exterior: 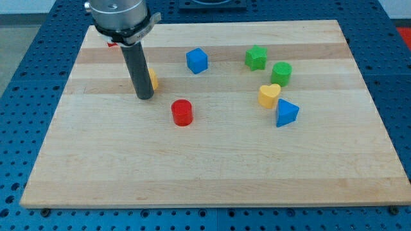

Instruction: Push the yellow hexagon towards the top centre

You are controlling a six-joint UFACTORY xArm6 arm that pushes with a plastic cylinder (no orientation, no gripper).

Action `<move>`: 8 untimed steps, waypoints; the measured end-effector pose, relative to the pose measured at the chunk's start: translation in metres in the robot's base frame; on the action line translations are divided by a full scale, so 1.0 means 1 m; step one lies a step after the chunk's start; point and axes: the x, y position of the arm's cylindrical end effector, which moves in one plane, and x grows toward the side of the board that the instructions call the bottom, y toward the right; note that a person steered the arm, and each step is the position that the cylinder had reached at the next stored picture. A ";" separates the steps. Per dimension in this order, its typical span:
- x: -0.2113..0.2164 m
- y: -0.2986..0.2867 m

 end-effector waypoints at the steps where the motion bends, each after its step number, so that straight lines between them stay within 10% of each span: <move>1: -0.020 -0.007; 8: -0.109 -0.012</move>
